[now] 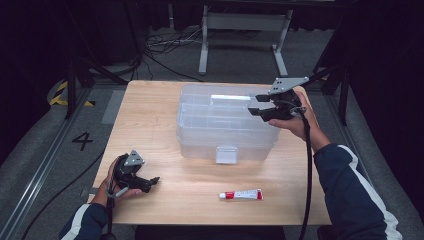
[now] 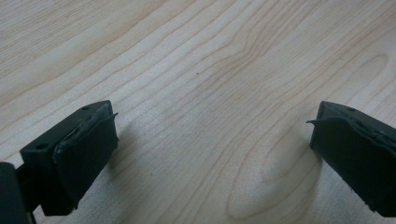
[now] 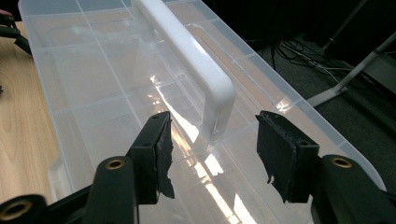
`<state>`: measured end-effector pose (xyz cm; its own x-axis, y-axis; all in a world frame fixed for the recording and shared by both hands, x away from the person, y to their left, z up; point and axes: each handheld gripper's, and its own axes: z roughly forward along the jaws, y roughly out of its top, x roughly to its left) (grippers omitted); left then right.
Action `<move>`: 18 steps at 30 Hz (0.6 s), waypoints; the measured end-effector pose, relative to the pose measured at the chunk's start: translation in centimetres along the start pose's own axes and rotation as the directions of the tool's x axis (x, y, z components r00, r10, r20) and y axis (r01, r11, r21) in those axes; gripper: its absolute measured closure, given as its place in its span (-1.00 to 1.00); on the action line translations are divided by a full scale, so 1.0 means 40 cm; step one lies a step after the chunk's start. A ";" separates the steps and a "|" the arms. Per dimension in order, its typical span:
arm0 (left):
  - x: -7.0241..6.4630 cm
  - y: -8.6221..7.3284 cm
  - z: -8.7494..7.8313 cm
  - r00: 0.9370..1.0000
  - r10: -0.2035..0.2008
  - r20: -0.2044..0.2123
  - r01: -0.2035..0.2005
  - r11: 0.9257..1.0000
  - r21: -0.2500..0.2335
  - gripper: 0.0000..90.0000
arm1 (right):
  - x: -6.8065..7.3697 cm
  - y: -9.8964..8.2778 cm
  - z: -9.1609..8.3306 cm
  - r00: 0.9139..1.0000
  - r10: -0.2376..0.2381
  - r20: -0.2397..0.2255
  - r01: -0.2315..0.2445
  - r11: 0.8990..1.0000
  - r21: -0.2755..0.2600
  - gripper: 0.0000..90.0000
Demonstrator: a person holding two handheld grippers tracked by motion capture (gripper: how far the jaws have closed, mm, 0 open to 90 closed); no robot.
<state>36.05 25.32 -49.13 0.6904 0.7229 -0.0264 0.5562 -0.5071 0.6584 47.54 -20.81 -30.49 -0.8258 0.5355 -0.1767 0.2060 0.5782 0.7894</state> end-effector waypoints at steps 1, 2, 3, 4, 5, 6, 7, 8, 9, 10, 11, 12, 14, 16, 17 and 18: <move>0.000 0.000 0.000 1.000 0.000 0.000 0.000 1.000 0.000 -0.98 | -0.001 0.002 0.002 1.000 0.001 -0.002 -0.001 1.000 0.003 0.06; 0.000 0.000 0.000 1.000 0.000 0.000 0.000 1.000 0.000 -0.98 | -0.003 0.005 0.005 1.000 0.008 -0.006 -0.008 1.000 0.007 0.08; 0.000 0.000 0.000 1.000 0.000 0.000 0.000 1.000 0.000 -0.98 | -0.005 0.007 0.008 1.000 0.005 0.000 -0.005 1.000 0.014 0.09; 0.000 0.000 0.000 1.000 0.000 0.000 0.000 1.000 0.000 -0.98 | -0.007 0.010 0.014 1.000 0.006 -0.001 -0.006 1.000 0.029 0.11; 0.000 0.001 0.000 1.000 -0.002 0.000 0.002 1.000 0.003 -0.98 | -0.008 0.011 0.017 1.000 0.010 -0.006 -0.010 0.999 0.034 0.12; -0.001 0.001 0.001 1.000 -0.003 -0.002 0.003 1.000 0.003 -0.98 | -0.009 0.014 0.023 1.000 0.009 -0.003 -0.009 0.999 0.047 0.14; -0.002 0.001 0.001 1.000 -0.007 -0.003 0.007 1.000 0.004 -0.98 | -0.011 0.017 0.027 1.000 0.004 0.002 -0.004 0.998 0.056 0.14; -0.002 0.002 0.000 1.000 -0.008 -0.006 0.008 1.000 0.005 -0.98 | -0.010 0.020 0.031 1.000 0.007 -0.005 -0.006 0.998 0.060 0.14; -0.001 0.002 0.000 1.000 -0.001 -0.012 0.001 1.000 0.004 -0.98 | -0.010 0.023 0.034 1.000 0.003 -0.008 -0.003 0.998 0.063 0.15; -0.001 0.002 0.001 1.000 -0.002 -0.013 0.002 1.000 0.003 -0.98 | -0.010 0.026 0.036 1.000 -0.003 -0.003 0.003 0.998 0.067 0.18; -0.001 0.002 0.001 1.000 -0.002 -0.013 0.002 1.000 0.003 -0.98 | -0.009 0.030 0.039 1.000 -0.004 0.000 0.004 0.998 0.069 0.20; -0.001 0.002 0.001 1.000 -0.003 -0.013 0.003 1.000 0.003 -0.98 | -0.010 0.034 0.043 1.000 -0.004 -0.004 0.004 0.997 0.072 0.22; -0.002 0.003 0.001 1.000 -0.003 -0.014 0.003 1.000 0.004 -0.98 | -0.009 0.039 0.052 1.000 -0.012 0.001 0.011 0.996 0.088 0.29; -0.002 0.003 0.001 1.000 -0.008 -0.010 0.008 1.000 0.004 -0.99 | -0.006 0.042 0.061 1.000 -0.021 0.002 0.021 0.995 0.096 0.39; -0.002 0.004 0.002 1.000 -0.010 -0.008 0.010 1.000 0.005 -0.99 | -0.002 0.044 0.066 1.000 -0.024 0.000 0.024 0.994 0.102 0.42; -0.002 0.004 0.002 1.000 -0.010 -0.008 0.010 1.000 0.005 -0.99 | -0.002 0.044 0.066 1.000 -0.024 0.000 0.024 0.994 0.102 0.42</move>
<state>36.13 25.14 -49.10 0.6810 0.7318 -0.0271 0.5655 -0.5020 0.6544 49.35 -18.23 -30.63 -0.8305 0.5214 -0.1959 0.2387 0.6510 0.7206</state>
